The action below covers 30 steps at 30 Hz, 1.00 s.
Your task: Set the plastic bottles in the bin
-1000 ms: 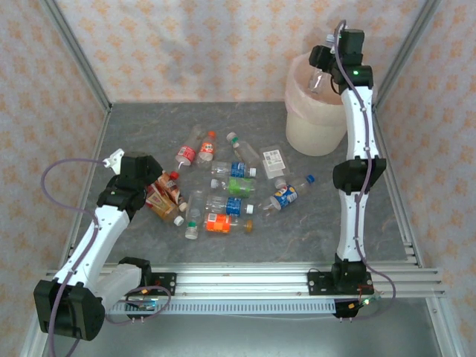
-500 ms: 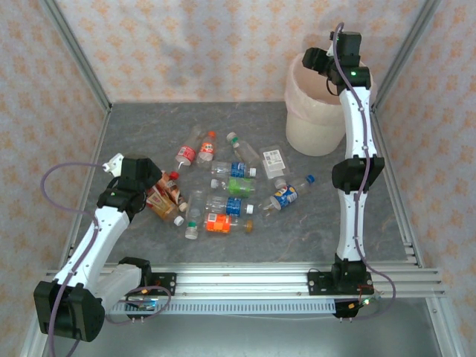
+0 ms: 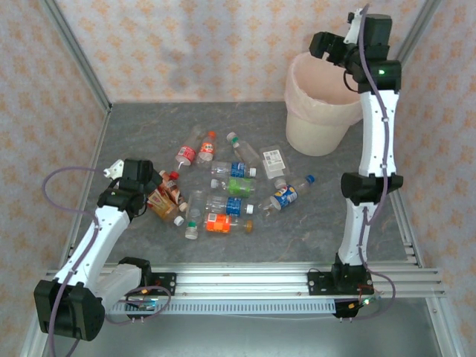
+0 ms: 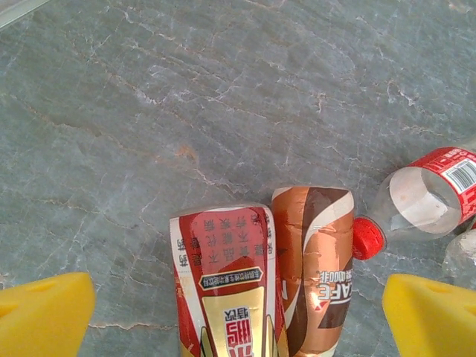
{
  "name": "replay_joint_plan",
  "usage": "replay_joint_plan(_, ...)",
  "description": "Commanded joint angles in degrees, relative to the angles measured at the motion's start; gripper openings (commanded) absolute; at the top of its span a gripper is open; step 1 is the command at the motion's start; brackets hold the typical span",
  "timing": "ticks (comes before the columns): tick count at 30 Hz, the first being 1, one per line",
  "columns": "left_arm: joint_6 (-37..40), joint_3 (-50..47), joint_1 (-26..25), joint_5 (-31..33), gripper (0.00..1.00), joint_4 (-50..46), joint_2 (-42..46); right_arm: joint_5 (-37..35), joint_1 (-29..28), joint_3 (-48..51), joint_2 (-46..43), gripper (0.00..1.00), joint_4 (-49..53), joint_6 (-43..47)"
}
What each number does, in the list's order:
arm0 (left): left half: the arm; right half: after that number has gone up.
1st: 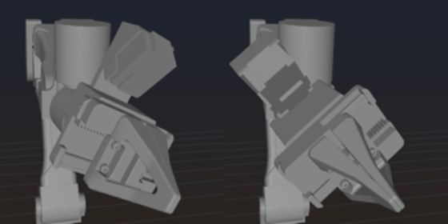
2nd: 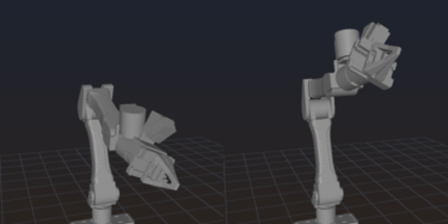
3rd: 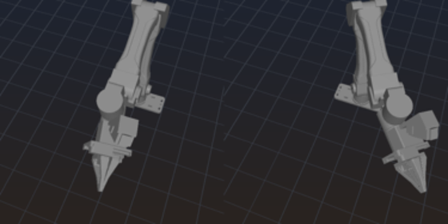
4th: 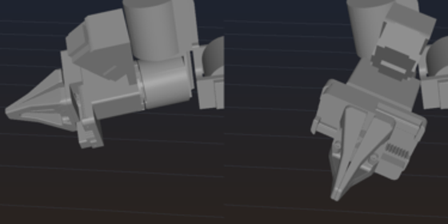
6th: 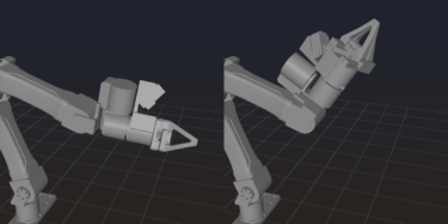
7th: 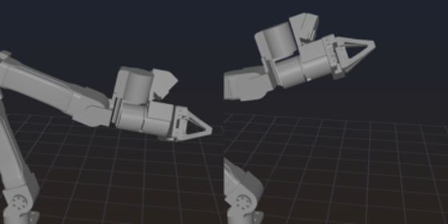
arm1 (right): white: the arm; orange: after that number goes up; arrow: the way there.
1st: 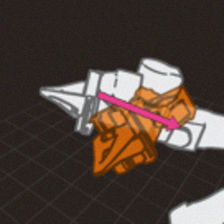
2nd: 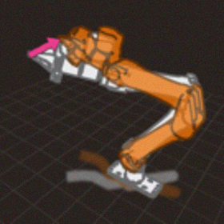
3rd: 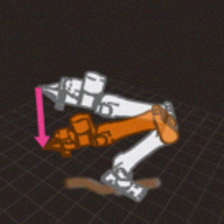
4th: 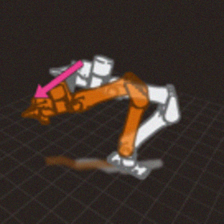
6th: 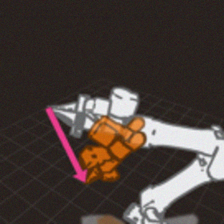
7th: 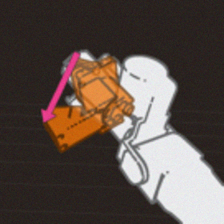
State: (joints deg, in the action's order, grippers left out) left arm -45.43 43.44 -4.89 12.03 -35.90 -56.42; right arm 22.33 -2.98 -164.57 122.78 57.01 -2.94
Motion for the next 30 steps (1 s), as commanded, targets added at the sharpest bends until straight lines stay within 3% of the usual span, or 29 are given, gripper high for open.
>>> replay_joint_plan(1,-2.6,-0.3,0.0,0.9,1.0,-2.3,-1.3,0.4,-1.7,-1.4,-3.2,0.99,5.6,2.5)
replay_joint_plan(6,-3.5,-0.6,0.8,1.3,1.0,-1.2,-4.8,-0.8,-4.6,3.3,-6.1,0.99,6.6,4.4)
replay_joint_plan(11,-3.7,-1.6,1.6,0.9,1.0,2.5,-7.7,-0.9,-7.0,35.1,-23.2,0.99,-12.5,5.1)
replay_joint_plan(18,-5.4,-3.7,2.4,-0.9,1.0,8.0,-12.5,-0.3,-7.8,62.6,-42.4,0.99,-28.1,4.6)
replay_joint_plan(23,-5.6,-3.6,3.0,-2.9,1.0,11.4,-16.6,4.1,-7.9,88.4,-57.1,0.99,-47.7,4.0)
replay_joint_plan(30,-7.1,-6.3,3.2,-3.0,0.94,15.0,-17.7,5.3,-7.9,101.5,-65.0,0.99,-54.0,3.9)
